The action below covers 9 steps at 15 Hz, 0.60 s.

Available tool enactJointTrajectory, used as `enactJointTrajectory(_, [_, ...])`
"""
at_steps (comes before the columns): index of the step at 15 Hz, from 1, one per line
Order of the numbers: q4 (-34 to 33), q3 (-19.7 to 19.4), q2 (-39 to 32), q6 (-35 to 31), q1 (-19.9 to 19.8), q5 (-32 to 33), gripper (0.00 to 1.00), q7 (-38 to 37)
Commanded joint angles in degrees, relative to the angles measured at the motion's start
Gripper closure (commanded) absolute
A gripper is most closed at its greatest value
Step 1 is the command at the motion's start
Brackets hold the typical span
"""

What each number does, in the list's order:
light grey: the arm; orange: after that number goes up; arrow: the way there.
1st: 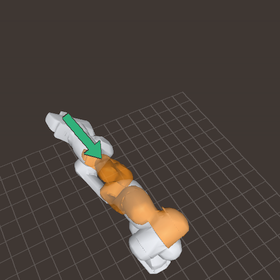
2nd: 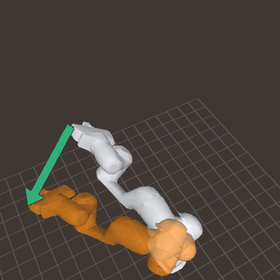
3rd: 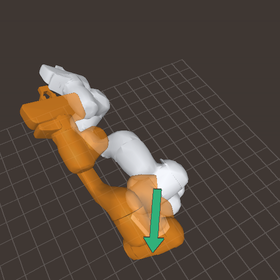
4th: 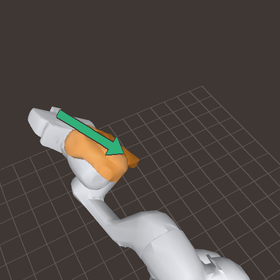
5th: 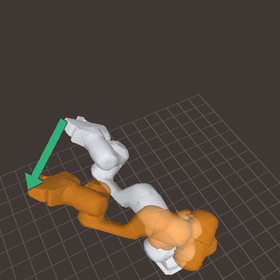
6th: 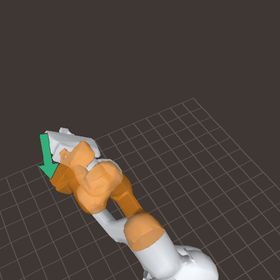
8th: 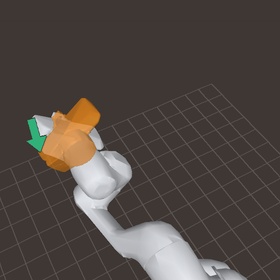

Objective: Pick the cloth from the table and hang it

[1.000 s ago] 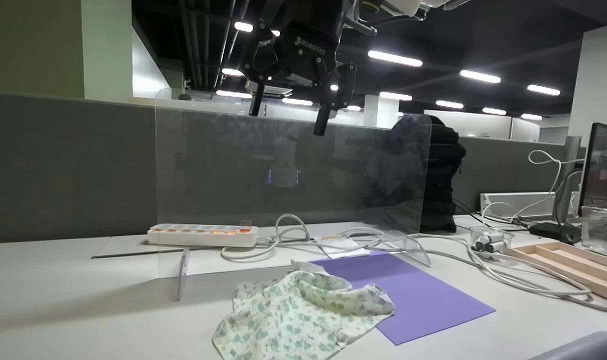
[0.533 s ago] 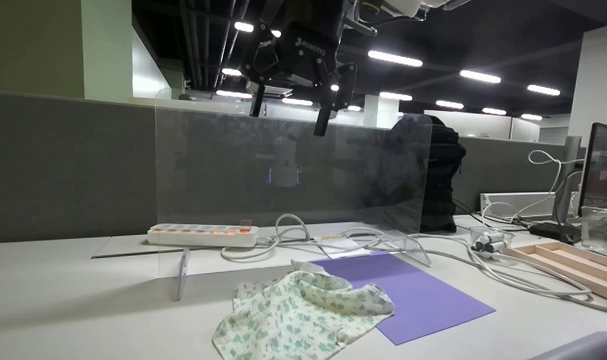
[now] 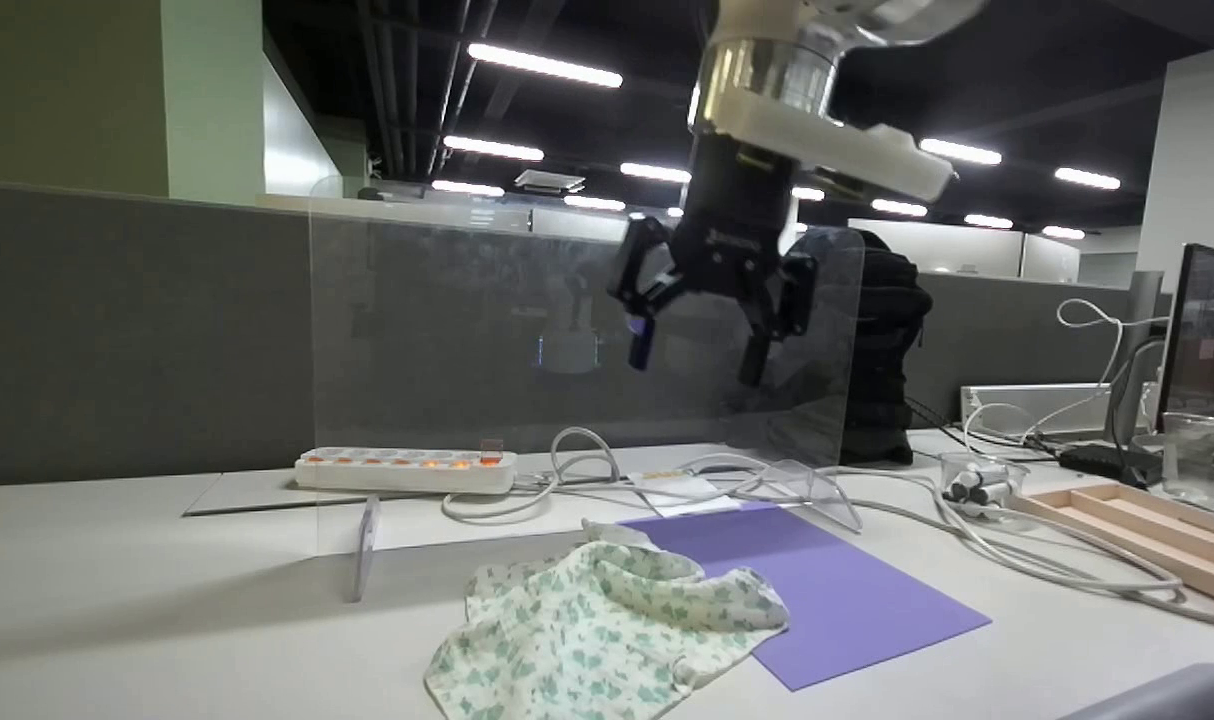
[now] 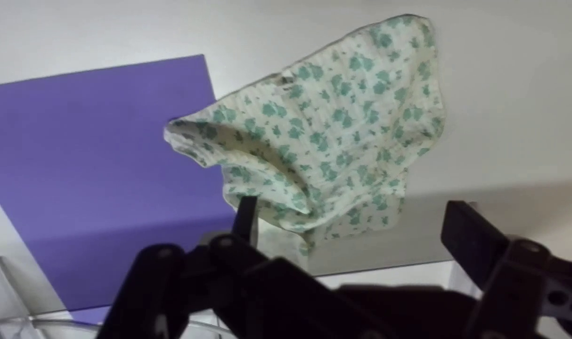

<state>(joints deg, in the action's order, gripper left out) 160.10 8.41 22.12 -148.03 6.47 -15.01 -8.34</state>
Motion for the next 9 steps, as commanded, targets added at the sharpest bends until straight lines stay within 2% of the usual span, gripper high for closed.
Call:
enactJointTrajectory(1, [1.0, -3.7, -6.0, -5.8, -1.2, 0.6, 0.0, 2.5])
enactJointTrajectory(4, [0.9, -7.5, -9.9, -9.8, -0.1, -1.6, 0.0, 9.8])
enactJointTrajectory(6, [0.8, -10.8, -11.8, -9.0, 1.3, -4.3, 0.0, 19.7])
enactJointTrajectory(7, [0.6, -10.3, -13.3, -8.9, -0.4, -2.2, 0.0, 18.7])
enactJointTrajectory(8, [0.7, -9.2, -11.7, -8.7, -0.4, -2.1, 0.0, 16.1])
enactJointTrajectory(9, [0.6, -9.7, -12.6, -8.6, -0.6, -2.0, 0.0, 17.5])
